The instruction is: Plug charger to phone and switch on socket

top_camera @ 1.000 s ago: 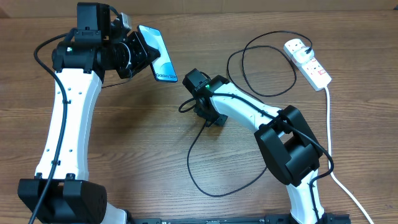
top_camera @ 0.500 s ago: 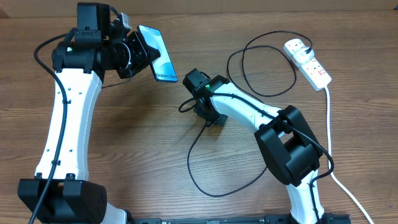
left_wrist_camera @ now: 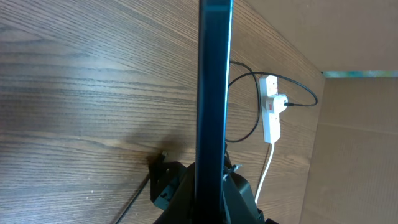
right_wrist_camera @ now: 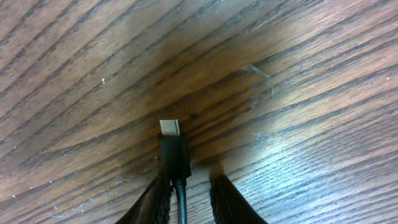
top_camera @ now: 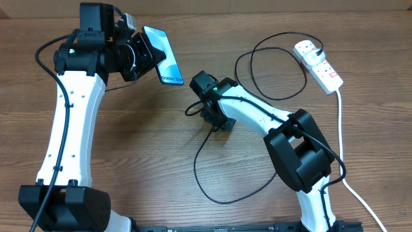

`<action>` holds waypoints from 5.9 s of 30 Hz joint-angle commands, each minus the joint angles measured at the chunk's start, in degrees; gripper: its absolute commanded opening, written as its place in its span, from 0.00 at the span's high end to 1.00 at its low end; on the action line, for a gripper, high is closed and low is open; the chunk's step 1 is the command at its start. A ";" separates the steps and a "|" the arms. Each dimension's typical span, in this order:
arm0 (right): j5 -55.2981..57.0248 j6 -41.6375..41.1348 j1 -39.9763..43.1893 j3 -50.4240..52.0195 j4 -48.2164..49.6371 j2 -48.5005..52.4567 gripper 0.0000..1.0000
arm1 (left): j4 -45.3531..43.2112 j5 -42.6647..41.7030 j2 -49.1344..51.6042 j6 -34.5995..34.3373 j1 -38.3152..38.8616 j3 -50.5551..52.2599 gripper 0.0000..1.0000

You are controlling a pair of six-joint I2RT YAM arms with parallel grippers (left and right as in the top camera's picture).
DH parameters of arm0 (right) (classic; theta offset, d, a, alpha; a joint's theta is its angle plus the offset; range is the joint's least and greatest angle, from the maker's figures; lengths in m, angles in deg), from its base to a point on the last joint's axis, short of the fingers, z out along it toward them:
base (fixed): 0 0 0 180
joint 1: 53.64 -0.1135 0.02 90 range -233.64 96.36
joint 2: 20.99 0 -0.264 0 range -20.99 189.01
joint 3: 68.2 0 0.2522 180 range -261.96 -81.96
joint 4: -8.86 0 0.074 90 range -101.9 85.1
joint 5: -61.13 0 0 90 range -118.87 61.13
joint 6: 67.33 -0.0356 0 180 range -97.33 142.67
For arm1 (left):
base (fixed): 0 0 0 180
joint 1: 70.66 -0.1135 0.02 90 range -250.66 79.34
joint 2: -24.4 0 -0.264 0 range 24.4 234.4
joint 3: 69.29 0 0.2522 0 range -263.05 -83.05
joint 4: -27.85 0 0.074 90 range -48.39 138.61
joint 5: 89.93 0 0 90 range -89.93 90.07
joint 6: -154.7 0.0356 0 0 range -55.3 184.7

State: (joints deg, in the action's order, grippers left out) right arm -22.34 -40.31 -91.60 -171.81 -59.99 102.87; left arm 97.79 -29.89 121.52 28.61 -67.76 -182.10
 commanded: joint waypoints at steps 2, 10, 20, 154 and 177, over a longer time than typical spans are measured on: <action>-1.53 0.31 -0.22 0.66 -0.22 1.66 0.81 | -0.33 -1.60 -0.11 -0.79 0.02 -0.74 0.96; -1.75 0.28 -0.22 0.66 0.13 1.66 0.89 | -0.33 -1.60 -0.11 -0.79 0.02 -0.74 0.96; -1.38 1.05 -0.20 -0.57 -0.37 1.40 0.96 | -0.42 -2.78 -0.11 0.42 0.02 -0.74 0.96; -10.75 27.39 -7.28 -5.92 1.75 -36.89 0.96 | -12.26 -44.65 -0.04 20.81 1.75 -0.74 0.96; -12.70 27.65 -4.70 -5.92 0.83 -36.89 0.96 | -12.26 -44.65 -0.04 22.45 1.73 -0.74 0.96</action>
State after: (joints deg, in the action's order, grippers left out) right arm -35.33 -12.70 -97.61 -175.83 -59.80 65.97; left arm 85.70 -71.53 121.59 49.70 -66.23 -182.10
